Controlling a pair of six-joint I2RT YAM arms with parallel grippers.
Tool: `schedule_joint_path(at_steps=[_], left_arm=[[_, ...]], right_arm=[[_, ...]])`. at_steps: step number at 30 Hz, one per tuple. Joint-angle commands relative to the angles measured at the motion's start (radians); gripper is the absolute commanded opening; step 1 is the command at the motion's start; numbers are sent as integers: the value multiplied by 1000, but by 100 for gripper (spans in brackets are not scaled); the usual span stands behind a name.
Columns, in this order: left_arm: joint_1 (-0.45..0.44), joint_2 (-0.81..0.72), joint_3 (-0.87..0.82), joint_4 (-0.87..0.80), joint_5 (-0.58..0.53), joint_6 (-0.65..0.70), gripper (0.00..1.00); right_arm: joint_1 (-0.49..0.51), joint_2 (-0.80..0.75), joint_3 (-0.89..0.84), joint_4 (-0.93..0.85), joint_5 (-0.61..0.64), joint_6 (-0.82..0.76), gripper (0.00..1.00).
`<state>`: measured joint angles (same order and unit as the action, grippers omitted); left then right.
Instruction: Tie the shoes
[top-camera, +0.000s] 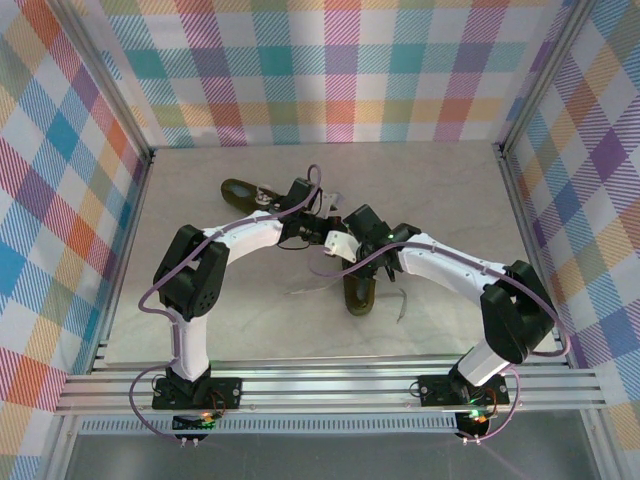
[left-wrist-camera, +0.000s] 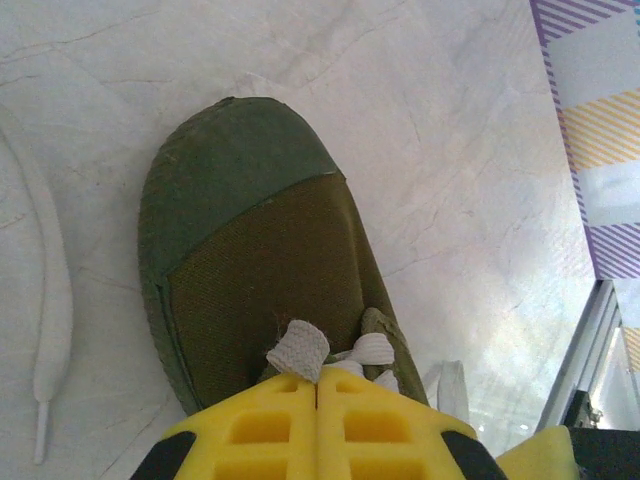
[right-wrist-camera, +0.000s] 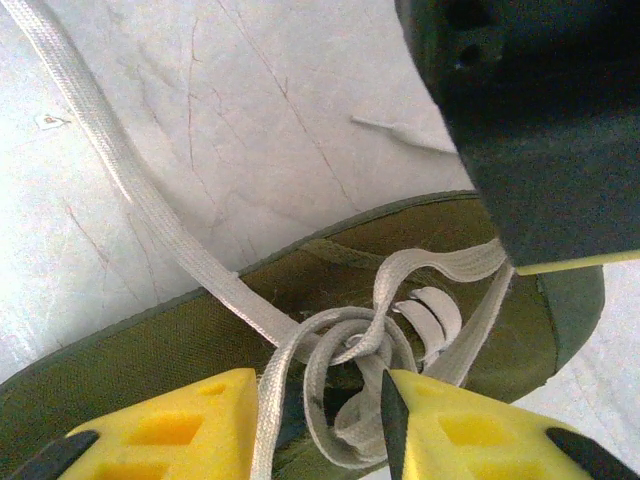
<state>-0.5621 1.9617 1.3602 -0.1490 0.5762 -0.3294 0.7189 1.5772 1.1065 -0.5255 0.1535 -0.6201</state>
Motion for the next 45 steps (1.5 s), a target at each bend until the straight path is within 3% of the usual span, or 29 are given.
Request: schedule_joint_path(at_steps=[1, 18, 25, 33, 45], left_arm=[[24, -1, 4, 35, 79, -13, 0], [41, 23, 7, 49, 129, -23, 0], [41, 24, 5, 51, 128, -25, 0], [41, 21, 5, 48, 129, -23, 0], [41, 22, 2, 36, 125, -13, 0]], right_arm=[[-13, -5, -18, 8, 1, -15, 37], [-22, 57, -1, 28, -15, -21, 32], [-24, 45, -8, 22, -32, -16, 14], [-51, -20, -3, -24, -150, 18, 0], [-122, -33, 29, -147, -360, 61, 0]])
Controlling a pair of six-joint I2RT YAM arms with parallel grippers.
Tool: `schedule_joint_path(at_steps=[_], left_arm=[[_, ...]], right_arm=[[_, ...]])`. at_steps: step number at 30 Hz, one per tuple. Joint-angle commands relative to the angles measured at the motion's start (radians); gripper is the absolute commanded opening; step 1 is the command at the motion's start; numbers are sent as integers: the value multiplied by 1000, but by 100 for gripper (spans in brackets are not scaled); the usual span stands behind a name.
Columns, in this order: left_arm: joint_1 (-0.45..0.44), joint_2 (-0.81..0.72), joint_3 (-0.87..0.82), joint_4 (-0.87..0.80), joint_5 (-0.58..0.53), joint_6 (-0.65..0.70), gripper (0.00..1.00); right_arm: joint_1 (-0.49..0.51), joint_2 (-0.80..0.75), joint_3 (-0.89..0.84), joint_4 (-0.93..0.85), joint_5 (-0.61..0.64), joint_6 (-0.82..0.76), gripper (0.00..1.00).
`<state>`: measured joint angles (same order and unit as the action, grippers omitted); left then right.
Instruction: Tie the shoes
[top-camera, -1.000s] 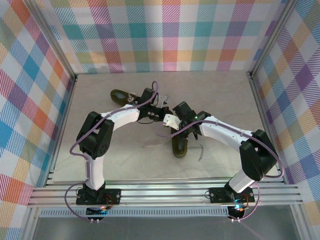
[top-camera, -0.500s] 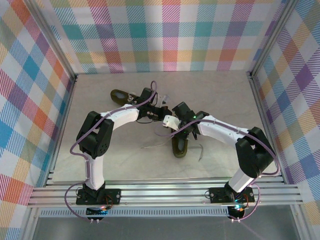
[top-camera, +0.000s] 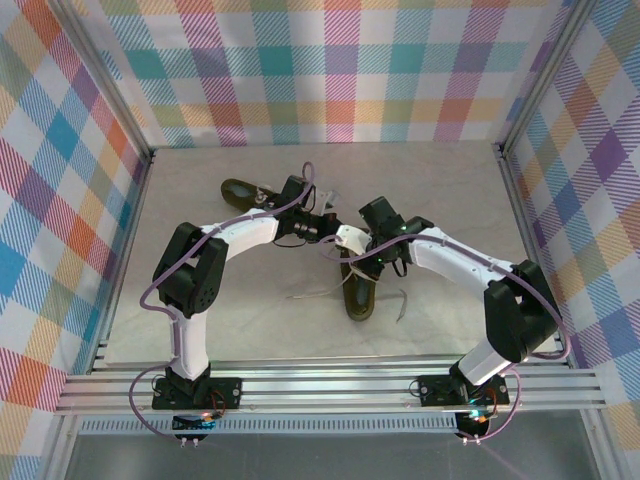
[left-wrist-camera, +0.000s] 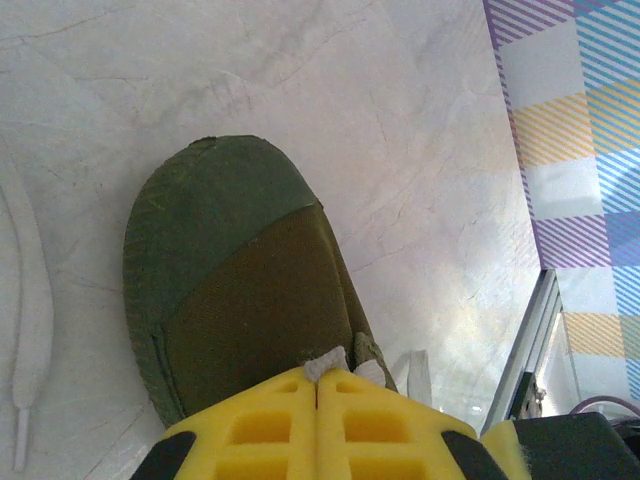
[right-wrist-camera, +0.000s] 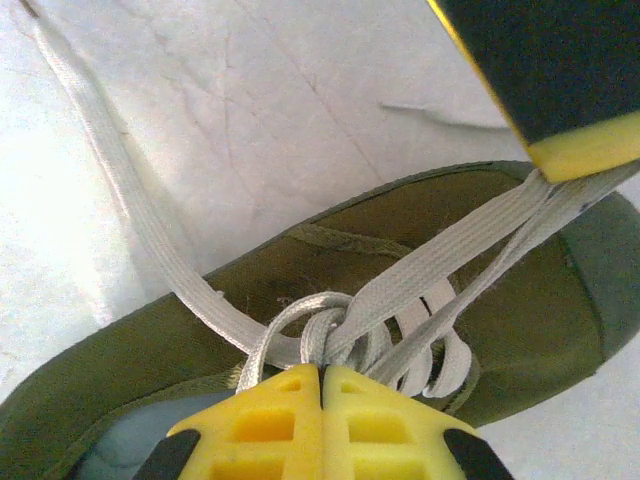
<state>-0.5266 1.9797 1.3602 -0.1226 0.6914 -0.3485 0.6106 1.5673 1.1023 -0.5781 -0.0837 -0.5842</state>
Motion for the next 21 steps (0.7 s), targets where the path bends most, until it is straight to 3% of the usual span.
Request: schedule_joint_path(at_steps=[1, 6, 11, 21], left_arm=[[5, 4, 3, 7, 8, 7, 0], [5, 5, 4, 5, 11, 8, 0], [5, 5, 1, 7, 14, 7, 0], [5, 7, 1, 15, 16, 1, 0]], right_arm=[[-20, -16, 43, -123, -144, 28, 0], [-43, 9, 63, -167, -185, 57, 0], [-43, -35, 42, -97, -197, 73, 24], [-37, 18, 78, -106, -208, 58, 27]])
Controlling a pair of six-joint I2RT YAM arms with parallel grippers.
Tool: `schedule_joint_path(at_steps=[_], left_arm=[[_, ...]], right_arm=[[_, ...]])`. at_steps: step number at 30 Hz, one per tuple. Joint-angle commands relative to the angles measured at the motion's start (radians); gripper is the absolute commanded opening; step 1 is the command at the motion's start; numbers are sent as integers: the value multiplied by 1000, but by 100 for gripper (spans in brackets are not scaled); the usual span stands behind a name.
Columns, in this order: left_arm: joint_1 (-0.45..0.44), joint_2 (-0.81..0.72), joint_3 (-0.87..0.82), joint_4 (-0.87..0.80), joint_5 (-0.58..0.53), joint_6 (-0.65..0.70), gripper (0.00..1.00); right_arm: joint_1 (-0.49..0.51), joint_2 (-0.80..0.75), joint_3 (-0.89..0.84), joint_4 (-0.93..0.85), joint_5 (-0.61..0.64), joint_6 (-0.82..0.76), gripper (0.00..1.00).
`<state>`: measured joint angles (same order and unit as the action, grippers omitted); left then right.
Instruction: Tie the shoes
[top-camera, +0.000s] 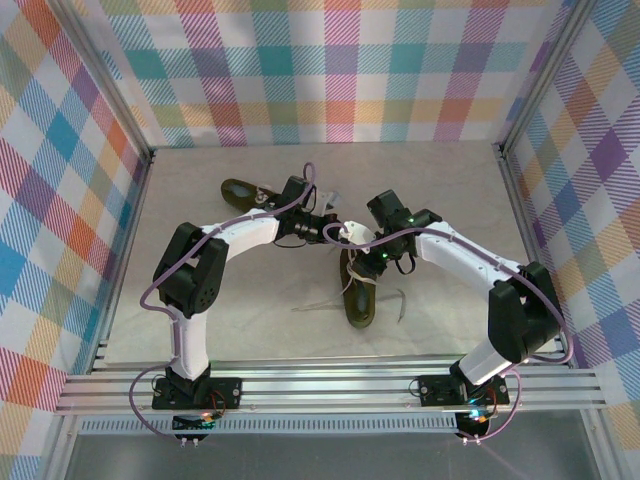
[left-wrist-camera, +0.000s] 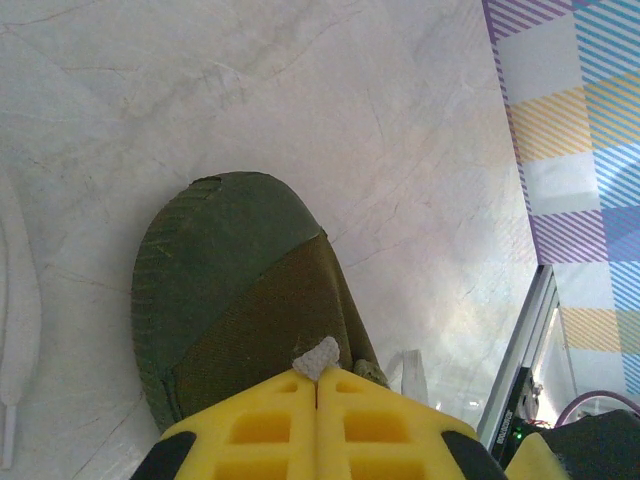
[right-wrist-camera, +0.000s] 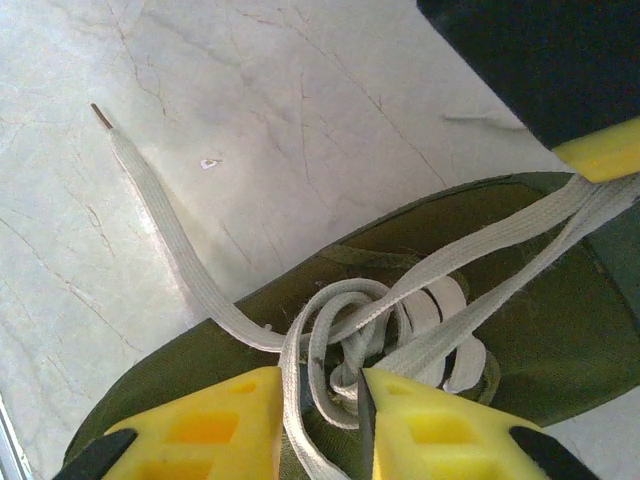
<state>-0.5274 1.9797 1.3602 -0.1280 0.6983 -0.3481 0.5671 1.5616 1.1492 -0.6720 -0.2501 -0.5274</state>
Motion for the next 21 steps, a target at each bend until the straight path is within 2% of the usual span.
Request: schedule_joint_path(at_steps=[1, 11, 21], left_arm=[[6, 10, 2, 21, 10, -1, 0], [5, 11, 2, 25, 15, -5, 0], [5, 13, 2, 25, 17, -6, 0]], right_arm=[[8, 31, 33, -9, -47, 4, 27], [16, 91, 49, -6, -13, 5, 26], [16, 108, 49, -18, -30, 1, 25]])
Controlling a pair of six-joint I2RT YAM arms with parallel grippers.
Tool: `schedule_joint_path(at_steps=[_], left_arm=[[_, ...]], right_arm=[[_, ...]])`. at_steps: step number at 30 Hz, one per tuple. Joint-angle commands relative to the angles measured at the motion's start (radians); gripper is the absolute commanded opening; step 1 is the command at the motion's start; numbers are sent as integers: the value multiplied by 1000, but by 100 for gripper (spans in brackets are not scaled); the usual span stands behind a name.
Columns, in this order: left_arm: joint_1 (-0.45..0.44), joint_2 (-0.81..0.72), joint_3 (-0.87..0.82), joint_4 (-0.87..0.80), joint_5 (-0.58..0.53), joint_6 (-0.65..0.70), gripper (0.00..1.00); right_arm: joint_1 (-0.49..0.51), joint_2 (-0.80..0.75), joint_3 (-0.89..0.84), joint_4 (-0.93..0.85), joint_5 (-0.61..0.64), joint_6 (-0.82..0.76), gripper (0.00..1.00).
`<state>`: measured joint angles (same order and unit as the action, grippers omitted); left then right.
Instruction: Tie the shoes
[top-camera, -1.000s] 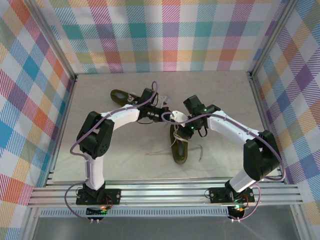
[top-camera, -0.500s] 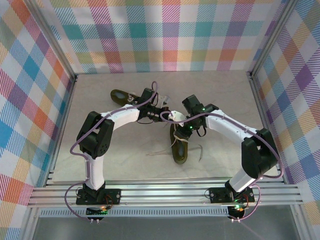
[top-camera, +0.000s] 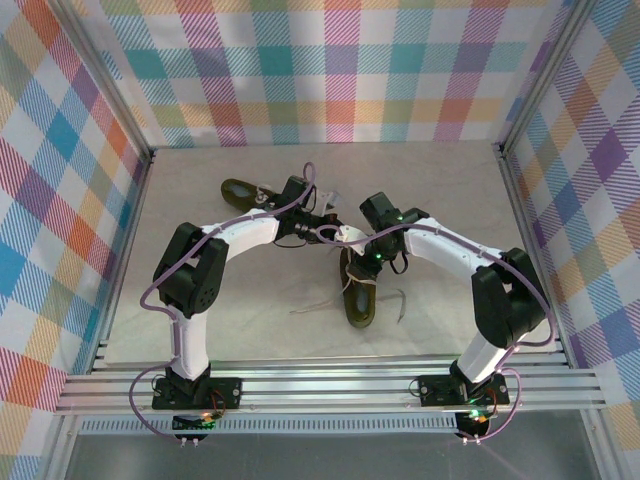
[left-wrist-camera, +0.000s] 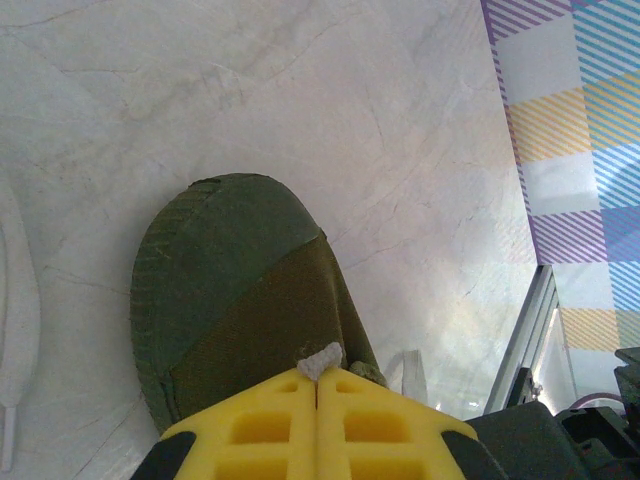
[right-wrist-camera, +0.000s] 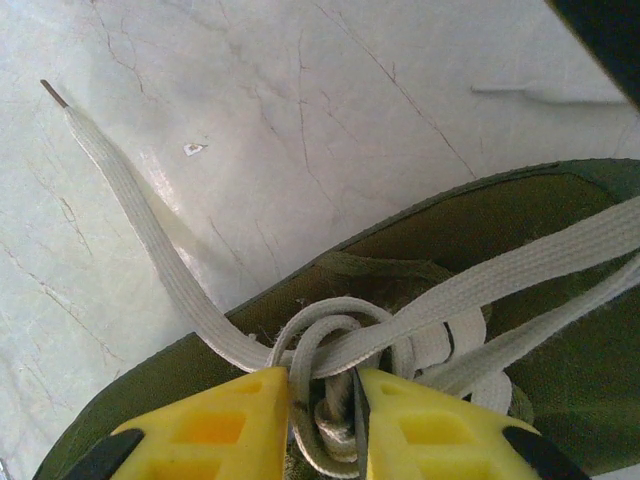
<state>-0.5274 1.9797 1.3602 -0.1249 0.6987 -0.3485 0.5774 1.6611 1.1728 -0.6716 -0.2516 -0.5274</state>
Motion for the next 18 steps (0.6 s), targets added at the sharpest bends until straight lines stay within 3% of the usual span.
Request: schedule_joint_path(at_steps=[1, 13, 18], left_arm=[[5, 13, 2, 22, 16, -6, 0], [5, 12, 1, 25, 18, -9, 0], [4, 12, 2, 21, 16, -6, 0]], right_arm=[[6, 5, 21, -20, -36, 1, 26], [22, 19, 14, -19, 39, 3, 25], [26, 27, 16, -26, 52, 4, 14]])
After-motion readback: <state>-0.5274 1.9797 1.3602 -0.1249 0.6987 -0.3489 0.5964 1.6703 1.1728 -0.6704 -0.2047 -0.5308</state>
